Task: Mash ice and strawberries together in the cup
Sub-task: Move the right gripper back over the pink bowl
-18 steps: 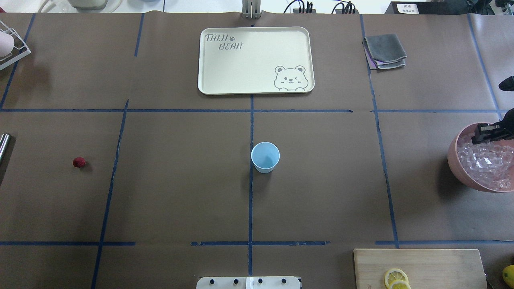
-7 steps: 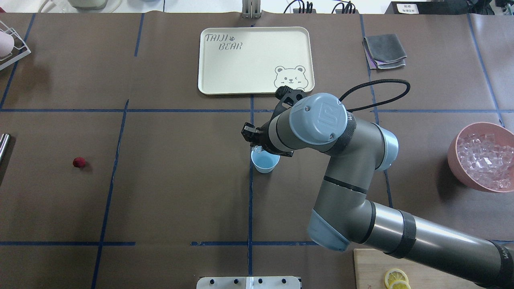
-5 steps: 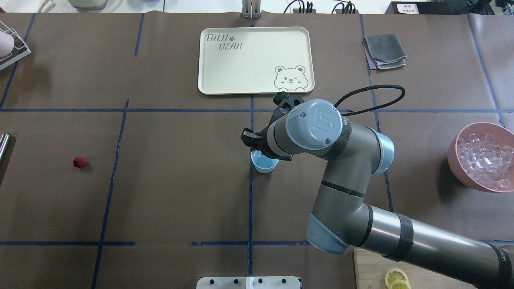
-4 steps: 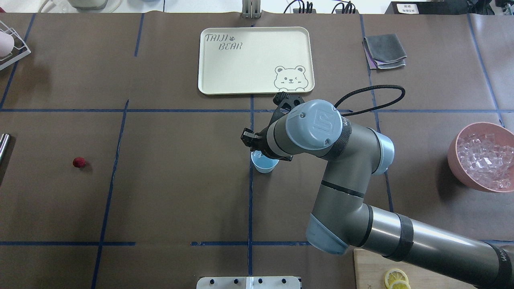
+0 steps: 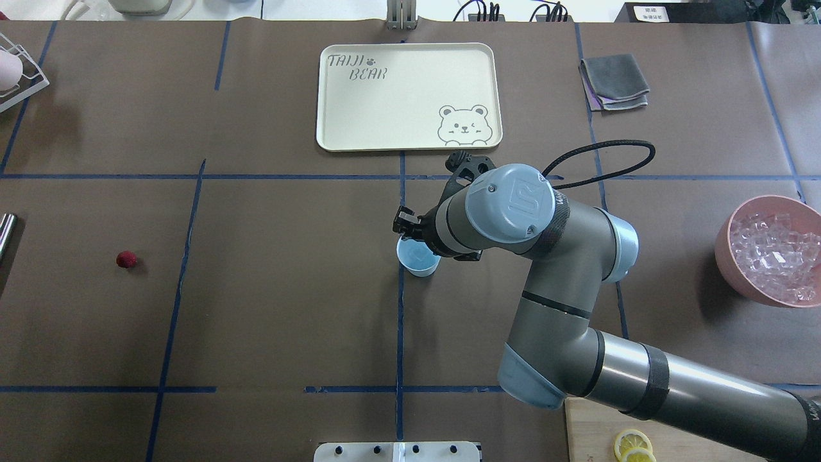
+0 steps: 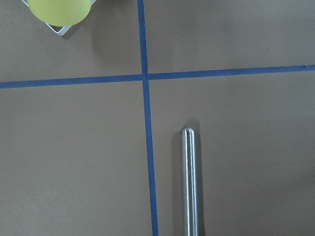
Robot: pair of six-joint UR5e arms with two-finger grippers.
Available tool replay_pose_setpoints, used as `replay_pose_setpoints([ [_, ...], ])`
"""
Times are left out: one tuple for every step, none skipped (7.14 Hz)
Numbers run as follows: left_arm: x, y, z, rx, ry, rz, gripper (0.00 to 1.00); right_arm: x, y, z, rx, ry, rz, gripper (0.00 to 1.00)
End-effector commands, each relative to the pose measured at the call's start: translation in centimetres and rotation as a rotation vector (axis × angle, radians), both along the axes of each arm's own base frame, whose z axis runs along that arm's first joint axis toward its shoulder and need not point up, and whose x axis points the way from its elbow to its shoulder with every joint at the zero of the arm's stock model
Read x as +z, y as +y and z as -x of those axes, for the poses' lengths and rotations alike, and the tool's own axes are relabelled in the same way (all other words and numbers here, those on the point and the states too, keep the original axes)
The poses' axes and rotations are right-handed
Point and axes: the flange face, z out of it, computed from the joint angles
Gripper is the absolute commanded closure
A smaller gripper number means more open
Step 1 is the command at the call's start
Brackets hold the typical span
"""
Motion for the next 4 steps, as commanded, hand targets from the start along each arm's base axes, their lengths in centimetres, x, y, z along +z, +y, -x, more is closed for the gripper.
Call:
replay_pose_setpoints([
  [0.1, 0.0, 0.0, 0.0, 0.0, 0.001, 0.0, -0.8, -1.4, -2.6, 0.03, -0.022, -0.008, 0.02],
  [0.1, 0.0, 0.0, 0.001, 0.0, 0.002, 0.0, 0.2, -0.9, -6.9, 0.052, -0.034, -0.012, 0.05],
  [0.1, 0.0, 0.0, 0.001, 0.0, 0.0, 0.0, 2.6, -0.7, -11.7, 0.061, -0.018, -0.01, 0.08],
  [0.1, 0.0, 0.0, 0.0, 0.0, 0.001, 0.0, 5.5, -1.5, -16.7, 0.024, 0.008, -0.029, 0.08],
])
